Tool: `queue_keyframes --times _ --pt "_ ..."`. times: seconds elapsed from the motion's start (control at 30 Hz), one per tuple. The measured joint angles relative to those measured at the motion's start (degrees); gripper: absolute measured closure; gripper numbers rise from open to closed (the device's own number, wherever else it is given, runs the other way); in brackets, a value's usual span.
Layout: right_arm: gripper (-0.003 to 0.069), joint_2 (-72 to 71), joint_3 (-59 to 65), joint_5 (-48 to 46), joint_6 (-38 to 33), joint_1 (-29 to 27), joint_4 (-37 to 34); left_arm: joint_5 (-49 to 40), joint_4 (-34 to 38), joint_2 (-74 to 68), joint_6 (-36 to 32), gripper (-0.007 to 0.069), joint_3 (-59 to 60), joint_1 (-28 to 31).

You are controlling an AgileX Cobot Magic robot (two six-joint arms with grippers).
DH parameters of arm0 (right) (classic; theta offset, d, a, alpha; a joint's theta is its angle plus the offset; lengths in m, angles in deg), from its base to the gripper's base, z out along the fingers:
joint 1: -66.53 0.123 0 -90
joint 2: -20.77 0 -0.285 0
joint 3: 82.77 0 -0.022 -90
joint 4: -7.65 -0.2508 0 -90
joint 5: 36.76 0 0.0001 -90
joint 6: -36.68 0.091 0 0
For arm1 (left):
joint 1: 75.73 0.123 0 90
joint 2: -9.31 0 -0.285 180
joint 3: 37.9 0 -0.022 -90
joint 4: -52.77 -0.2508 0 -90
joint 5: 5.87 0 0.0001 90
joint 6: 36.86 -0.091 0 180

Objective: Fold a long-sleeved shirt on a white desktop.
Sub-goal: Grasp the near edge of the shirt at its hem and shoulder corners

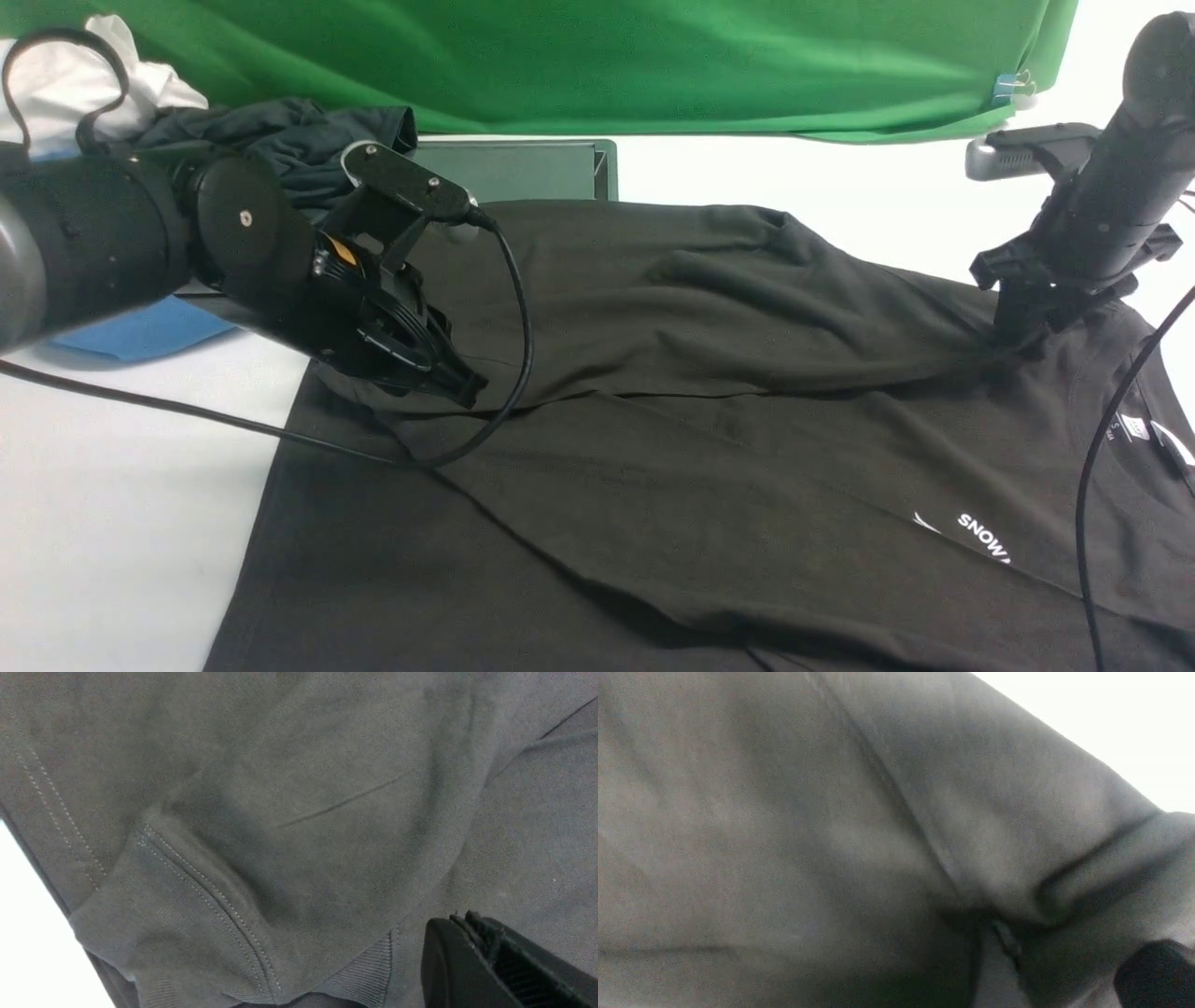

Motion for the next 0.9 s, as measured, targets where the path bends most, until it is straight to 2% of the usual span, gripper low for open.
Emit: queue_keyframes --times 0.5,0.63,0.9 --pt "0.0284 -2.37 0.06 -0.44 0.14 2.48 -0.19 1.1 0.0 0.0 -0.16 0.0607 0.0 0.0" --pt "0.0284 -2.79 0.06 1.77 -2.67 3.46 -0.52 1.33 0.0 0.0 -0.16 0.0607 0.0 0.0" --pt "0.0286 -0.44 0.69 0.6 -4.1 1.78 0.04 1.33 0.0 0.0 -0.04 0.0607 0.0 0.0"
